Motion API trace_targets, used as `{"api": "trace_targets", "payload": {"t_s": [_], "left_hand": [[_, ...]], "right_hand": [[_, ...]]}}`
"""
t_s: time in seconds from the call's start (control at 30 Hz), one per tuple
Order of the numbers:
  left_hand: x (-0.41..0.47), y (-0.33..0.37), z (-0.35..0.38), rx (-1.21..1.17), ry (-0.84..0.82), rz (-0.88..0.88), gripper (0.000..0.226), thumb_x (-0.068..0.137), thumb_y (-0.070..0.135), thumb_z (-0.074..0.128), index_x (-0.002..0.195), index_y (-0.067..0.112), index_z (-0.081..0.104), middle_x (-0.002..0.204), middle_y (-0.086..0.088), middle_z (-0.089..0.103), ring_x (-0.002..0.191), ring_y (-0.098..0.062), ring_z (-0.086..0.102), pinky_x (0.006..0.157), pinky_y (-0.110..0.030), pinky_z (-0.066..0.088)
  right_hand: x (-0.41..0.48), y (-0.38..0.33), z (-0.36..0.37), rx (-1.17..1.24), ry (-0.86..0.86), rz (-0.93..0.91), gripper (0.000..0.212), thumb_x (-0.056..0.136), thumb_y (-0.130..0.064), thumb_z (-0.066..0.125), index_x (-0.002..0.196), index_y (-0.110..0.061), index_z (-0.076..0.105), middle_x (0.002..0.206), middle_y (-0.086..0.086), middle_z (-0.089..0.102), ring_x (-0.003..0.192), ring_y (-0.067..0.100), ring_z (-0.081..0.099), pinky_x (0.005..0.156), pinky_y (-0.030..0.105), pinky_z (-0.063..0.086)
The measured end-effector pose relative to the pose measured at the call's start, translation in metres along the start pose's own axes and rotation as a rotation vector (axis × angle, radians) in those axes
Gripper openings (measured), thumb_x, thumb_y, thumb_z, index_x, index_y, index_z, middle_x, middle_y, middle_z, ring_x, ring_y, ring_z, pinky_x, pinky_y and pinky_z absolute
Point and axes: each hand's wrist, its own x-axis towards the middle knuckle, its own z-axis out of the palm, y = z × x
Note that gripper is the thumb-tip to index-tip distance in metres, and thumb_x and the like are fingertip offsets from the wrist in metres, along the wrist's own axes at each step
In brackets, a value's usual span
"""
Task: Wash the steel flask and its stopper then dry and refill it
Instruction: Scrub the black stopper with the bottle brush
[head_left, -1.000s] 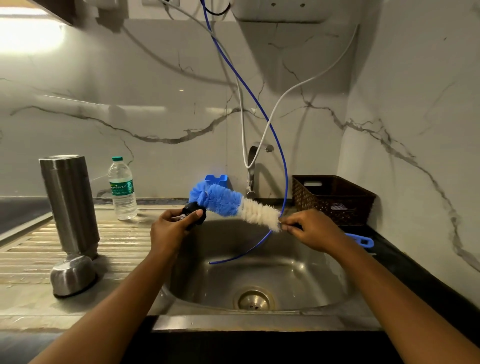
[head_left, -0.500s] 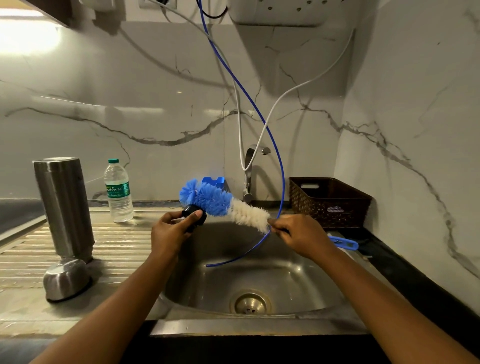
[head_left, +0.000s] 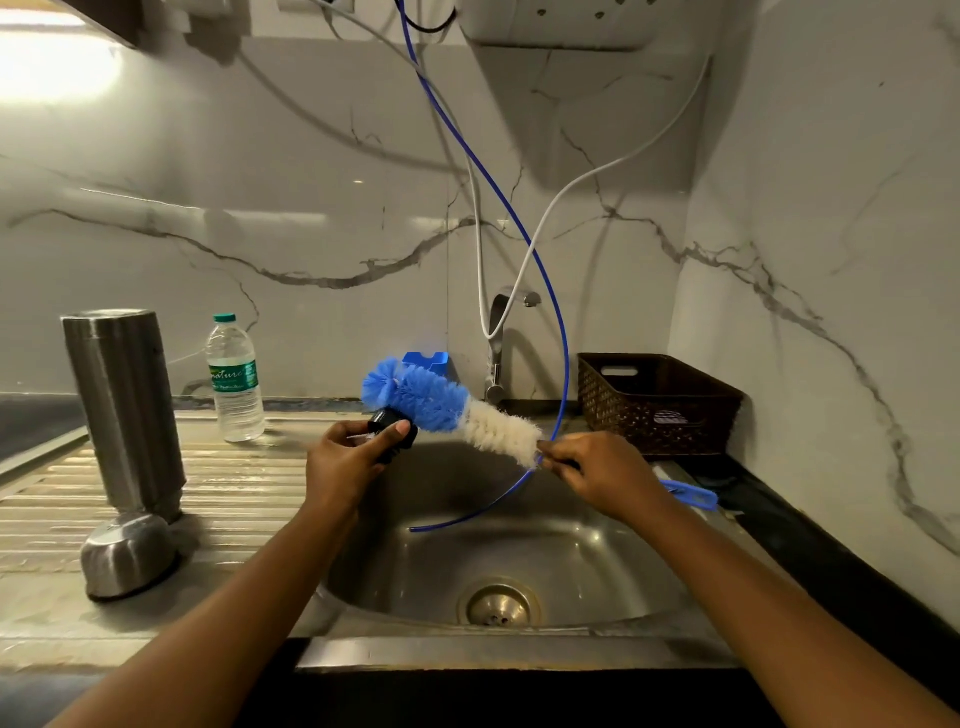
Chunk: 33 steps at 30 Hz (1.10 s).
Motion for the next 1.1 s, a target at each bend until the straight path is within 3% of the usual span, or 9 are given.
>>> {"api": "trace_targets", "payload": {"t_s": [0.13,0.2,0.3,0.4,0.63,0.77,0.93,1.03,1.1], "left_hand": [[0.003,0.002,-0.004,0.002,0.023,0.013,0.053,0.068,0.027,0.080,0.112,0.010,0.057,0.098,-0.009,0.065,0.093,-0.025,0.065,0.082,-0.036,0.055],[0.005,0.003,-0.007,-0.009,0.029,0.018,0.052,0.068,0.025,0.081,0.111,0.008,0.057,0.096,-0.010,0.066,0.092,-0.026,0.066,0.076,-0.032,0.054],[0.007,0.002,-0.007,-0.027,0.026,0.021,0.054,0.067,0.023,0.082,0.112,0.005,0.057,0.097,-0.013,0.065,0.092,-0.028,0.065,0.070,-0.028,0.052],[0.009,0.001,-0.006,-0.013,0.023,0.022,0.055,0.067,0.024,0.081,0.112,0.006,0.056,0.099,-0.013,0.065,0.094,-0.028,0.065,0.075,-0.032,0.054],[0.010,-0.003,-0.005,0.071,-0.025,0.023,0.065,0.049,0.037,0.083,0.104,0.010,0.058,0.096,-0.010,0.068,0.091,-0.026,0.067,0.082,-0.038,0.055],[0.013,-0.003,-0.007,0.050,0.016,0.015,0.054,0.061,0.032,0.083,0.105,0.010,0.059,0.097,-0.010,0.066,0.093,-0.027,0.066,0.083,-0.040,0.055],[0.012,-0.004,-0.004,0.026,0.002,-0.014,0.051,0.066,0.029,0.082,0.107,0.009,0.059,0.099,-0.011,0.066,0.093,-0.025,0.065,0.078,-0.035,0.055],[0.014,-0.001,-0.008,-0.019,0.051,-0.011,0.047,0.069,0.026,0.080,0.107,0.007,0.059,0.099,-0.012,0.066,0.091,-0.025,0.064,0.069,-0.029,0.053],[0.012,-0.002,-0.006,0.000,0.018,-0.009,0.044,0.069,0.026,0.080,0.103,0.010,0.059,0.097,-0.010,0.065,0.093,-0.026,0.065,0.074,-0.033,0.055]], "right_hand": [[0.003,-0.003,0.011,0.216,0.043,0.119,0.029,0.093,-0.032,0.056,0.117,-0.020,0.067,0.098,0.006,0.071,0.084,0.018,0.064,0.073,0.031,0.048],[0.003,0.006,0.008,0.295,0.050,0.207,0.028,0.094,-0.030,0.055,0.113,-0.015,0.068,0.089,0.004,0.069,0.069,0.012,0.057,0.060,0.018,0.040],[0.001,0.019,0.002,0.284,0.105,0.242,0.031,0.094,-0.027,0.054,0.122,-0.017,0.062,0.103,0.000,0.068,0.085,0.013,0.061,0.070,0.020,0.046],[0.000,0.019,0.001,0.196,0.075,0.179,0.029,0.094,-0.028,0.055,0.120,-0.021,0.064,0.110,0.002,0.068,0.096,0.018,0.062,0.080,0.032,0.049],[0.001,0.007,0.011,-0.116,0.083,-0.024,0.030,0.096,-0.026,0.047,0.122,-0.026,0.062,0.098,0.002,0.063,0.081,0.020,0.059,0.067,0.032,0.047],[0.003,0.014,0.000,-0.195,0.109,-0.068,0.032,0.092,-0.021,0.053,0.122,-0.025,0.062,0.100,0.002,0.065,0.079,0.022,0.063,0.066,0.035,0.052],[0.005,0.001,0.004,-0.268,0.145,-0.173,0.036,0.064,-0.009,0.080,0.099,-0.019,0.072,0.063,0.000,0.059,0.042,0.014,0.053,0.033,0.024,0.040],[0.005,0.004,-0.001,-0.242,0.170,-0.185,0.035,0.067,-0.008,0.079,0.099,-0.017,0.072,0.066,0.001,0.061,0.043,0.016,0.054,0.034,0.027,0.042],[0.004,0.005,0.001,-0.253,0.154,-0.161,0.034,0.075,-0.009,0.073,0.108,-0.017,0.070,0.072,0.003,0.063,0.050,0.018,0.057,0.040,0.029,0.045]]}}
